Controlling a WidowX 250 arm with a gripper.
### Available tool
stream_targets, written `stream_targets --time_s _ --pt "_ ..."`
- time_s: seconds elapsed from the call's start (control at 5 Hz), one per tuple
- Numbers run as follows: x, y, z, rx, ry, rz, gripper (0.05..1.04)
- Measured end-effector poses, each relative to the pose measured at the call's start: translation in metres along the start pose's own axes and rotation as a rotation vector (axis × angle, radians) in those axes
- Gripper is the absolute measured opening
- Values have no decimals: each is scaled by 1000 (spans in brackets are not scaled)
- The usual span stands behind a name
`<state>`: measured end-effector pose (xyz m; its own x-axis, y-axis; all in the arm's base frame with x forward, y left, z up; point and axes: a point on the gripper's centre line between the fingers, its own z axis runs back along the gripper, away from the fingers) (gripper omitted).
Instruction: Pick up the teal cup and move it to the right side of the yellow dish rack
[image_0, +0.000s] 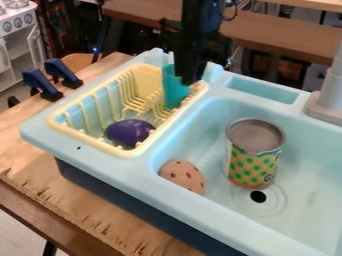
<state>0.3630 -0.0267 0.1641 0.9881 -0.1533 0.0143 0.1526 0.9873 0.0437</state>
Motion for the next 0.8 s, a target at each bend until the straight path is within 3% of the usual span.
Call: stream_targets --time_s 0.4,0.6,0.8 --pt "-6 11 -11 -6 27 48 113" --pt "-7 13 -11 -6 35 57 300" --pt "-7 11 -10 -6 33 56 589"
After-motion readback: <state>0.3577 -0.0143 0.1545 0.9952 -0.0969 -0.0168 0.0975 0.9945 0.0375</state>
